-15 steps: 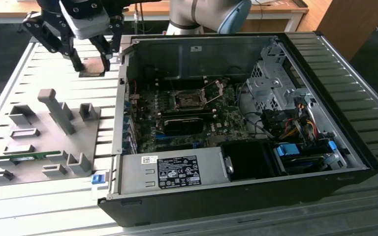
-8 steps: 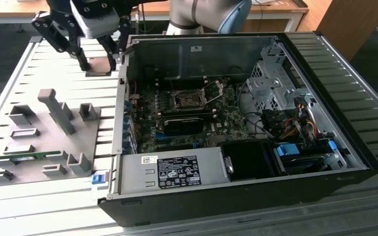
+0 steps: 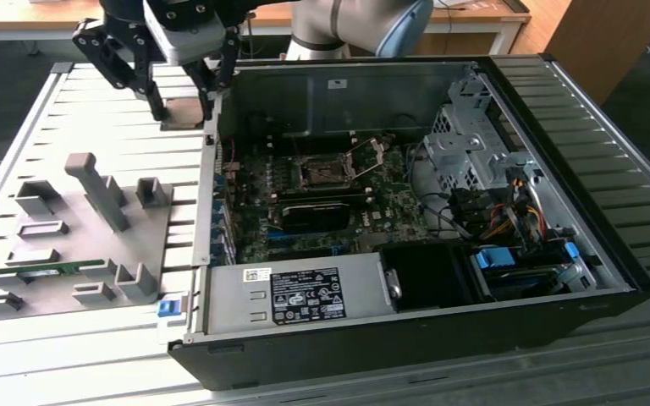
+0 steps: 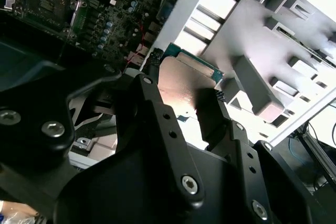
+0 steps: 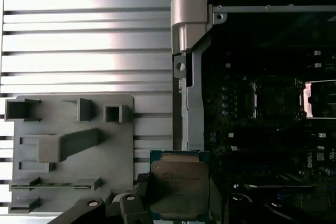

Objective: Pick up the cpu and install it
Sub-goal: 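Pick up the cpu and move it towards the insertion slot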

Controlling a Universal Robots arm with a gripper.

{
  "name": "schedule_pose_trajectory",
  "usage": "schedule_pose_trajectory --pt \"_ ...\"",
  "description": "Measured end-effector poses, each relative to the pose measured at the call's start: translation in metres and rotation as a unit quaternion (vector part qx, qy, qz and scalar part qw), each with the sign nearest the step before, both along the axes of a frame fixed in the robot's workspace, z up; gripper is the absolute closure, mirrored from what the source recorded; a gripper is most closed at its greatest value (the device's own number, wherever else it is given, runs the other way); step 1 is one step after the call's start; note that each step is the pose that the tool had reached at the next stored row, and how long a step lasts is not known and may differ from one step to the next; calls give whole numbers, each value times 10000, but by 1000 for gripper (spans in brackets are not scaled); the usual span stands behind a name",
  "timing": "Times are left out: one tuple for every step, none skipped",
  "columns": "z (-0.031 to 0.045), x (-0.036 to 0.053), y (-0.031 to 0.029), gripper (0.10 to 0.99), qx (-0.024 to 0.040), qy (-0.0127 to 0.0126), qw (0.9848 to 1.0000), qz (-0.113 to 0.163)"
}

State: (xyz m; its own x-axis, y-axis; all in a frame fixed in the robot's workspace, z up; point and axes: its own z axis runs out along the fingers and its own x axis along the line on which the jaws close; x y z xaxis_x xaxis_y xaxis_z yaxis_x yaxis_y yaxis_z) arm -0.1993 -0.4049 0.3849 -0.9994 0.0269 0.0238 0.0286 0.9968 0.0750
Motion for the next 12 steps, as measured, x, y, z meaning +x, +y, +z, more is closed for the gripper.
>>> schedule_pose_trajectory --pt "0 14 2 549 0 0 10000 0" --pt "-1 29 5 549 0 0 10000 0" --pt "-1 45 8 549 0 0 10000 0" --pt "-1 65 10 549 0 0 10000 0" --pt "-1 88 12 549 0 0 10000 0" --pt "-2 113 14 549 0 0 10000 0" --pt "-3 142 14 549 0 0 10000 -1" --pt "-3 170 15 549 0 0 10000 0" --pt "-4 194 18 549 0 0 10000 0" --pt "-4 216 24 549 0 0 10000 0" --pt "-5 238 32 549 0 0 10000 0" --pt "-6 260 39 549 0 0 10000 0"
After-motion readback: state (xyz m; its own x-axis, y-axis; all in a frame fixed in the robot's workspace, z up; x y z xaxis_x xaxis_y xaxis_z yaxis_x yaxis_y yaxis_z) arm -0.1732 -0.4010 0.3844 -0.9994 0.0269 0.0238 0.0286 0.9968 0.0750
